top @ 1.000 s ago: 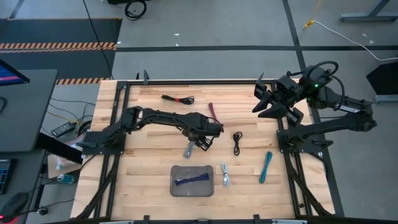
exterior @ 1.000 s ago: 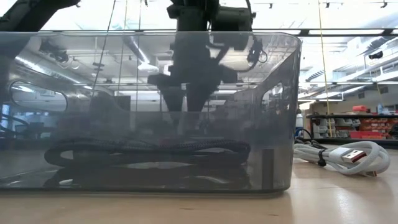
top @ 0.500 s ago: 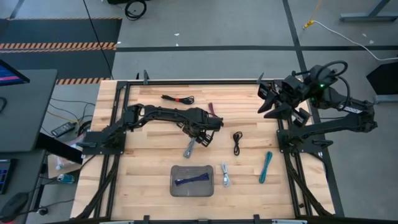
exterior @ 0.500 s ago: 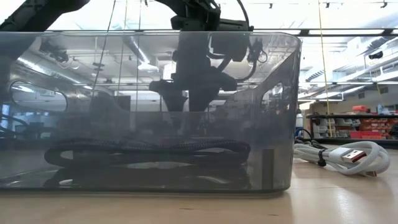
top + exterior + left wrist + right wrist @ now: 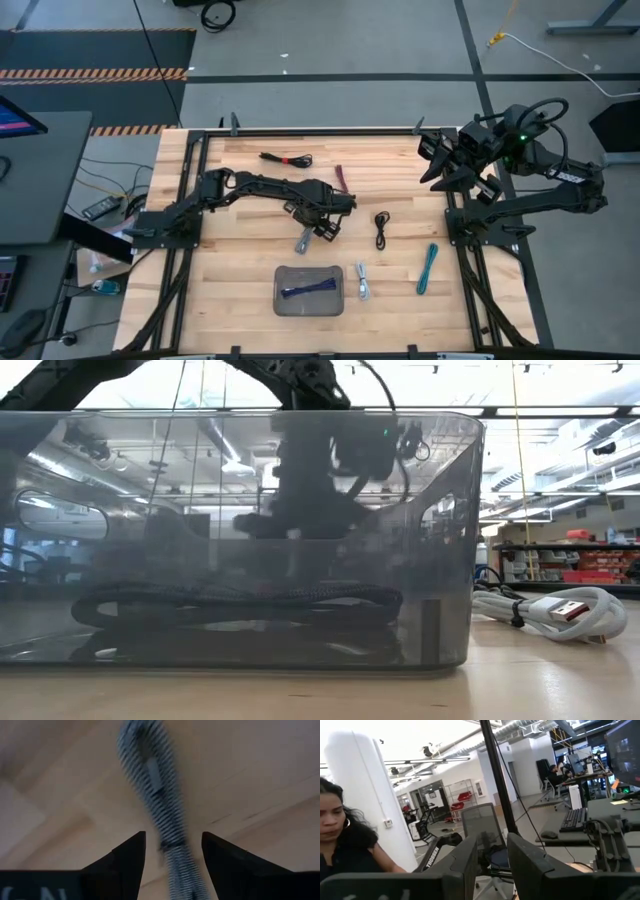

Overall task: Pick and place USB-C Cables
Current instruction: Put the gray charger cable into the black bin

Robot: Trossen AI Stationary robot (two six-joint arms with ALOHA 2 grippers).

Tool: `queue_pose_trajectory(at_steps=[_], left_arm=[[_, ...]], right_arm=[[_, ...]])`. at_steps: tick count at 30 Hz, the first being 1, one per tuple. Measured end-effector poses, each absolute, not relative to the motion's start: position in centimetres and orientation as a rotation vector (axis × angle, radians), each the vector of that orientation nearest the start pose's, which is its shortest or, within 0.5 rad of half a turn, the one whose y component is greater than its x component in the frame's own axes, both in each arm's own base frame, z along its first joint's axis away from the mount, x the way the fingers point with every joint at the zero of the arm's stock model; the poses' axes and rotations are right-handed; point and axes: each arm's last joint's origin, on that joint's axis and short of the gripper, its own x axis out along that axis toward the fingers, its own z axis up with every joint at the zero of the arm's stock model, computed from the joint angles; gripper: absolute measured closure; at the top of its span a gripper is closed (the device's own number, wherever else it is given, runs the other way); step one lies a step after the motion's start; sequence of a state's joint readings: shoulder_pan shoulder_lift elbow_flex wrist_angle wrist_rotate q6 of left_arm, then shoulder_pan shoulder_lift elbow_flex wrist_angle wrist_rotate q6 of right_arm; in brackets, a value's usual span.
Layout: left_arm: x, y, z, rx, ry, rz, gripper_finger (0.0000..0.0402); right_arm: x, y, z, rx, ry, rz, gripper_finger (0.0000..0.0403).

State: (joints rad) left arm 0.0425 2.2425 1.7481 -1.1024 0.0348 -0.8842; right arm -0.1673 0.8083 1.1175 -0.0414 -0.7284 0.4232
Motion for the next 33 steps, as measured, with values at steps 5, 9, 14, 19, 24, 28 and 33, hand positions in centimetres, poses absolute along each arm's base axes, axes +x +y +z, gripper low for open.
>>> queue_pose_trajectory(at_steps=[5, 9, 14, 19, 24, 28, 33], left_arm=[[41.9, 1.5, 13.8, -0.798, 1.519, 0.696, 0.0200], [41.8, 1.5, 13.4, -0.817, 1.507, 0.679, 0.0200], [41.9, 1.5, 13.3, -0.802, 1.507, 0.660, 0.0205], [42.0, 1.5, 13.2, -0.774, 1.507, 0.627, 0.0250], [42.2, 1.5, 13.2, -0.752, 1.488, 0.616, 0.0349], [42.2, 1.5, 13.1, -0.735, 1.485, 0.606, 0.0376], [42.2, 1.5, 13.1, -0.705, 1.496, 0.564, 0.0376]], right_arm=[[14.0, -0.4, 44.9, 0.294, -0.120, 0.598, 0.0290], [14.0, -0.4, 45.0, 0.294, -0.120, 0.598, 0.0290], [14.0, -0.4, 45.0, 0.292, -0.125, 0.599, 0.0290], [14.0, -0.4, 45.0, 0.291, -0.125, 0.598, 0.0290], [14.0, -0.4, 45.0, 0.285, -0.126, 0.598, 0.0290], [14.0, -0.4, 45.0, 0.284, -0.127, 0.598, 0.0290], [14.0, -0.4, 45.0, 0.284, -0.127, 0.598, 0.0290]])
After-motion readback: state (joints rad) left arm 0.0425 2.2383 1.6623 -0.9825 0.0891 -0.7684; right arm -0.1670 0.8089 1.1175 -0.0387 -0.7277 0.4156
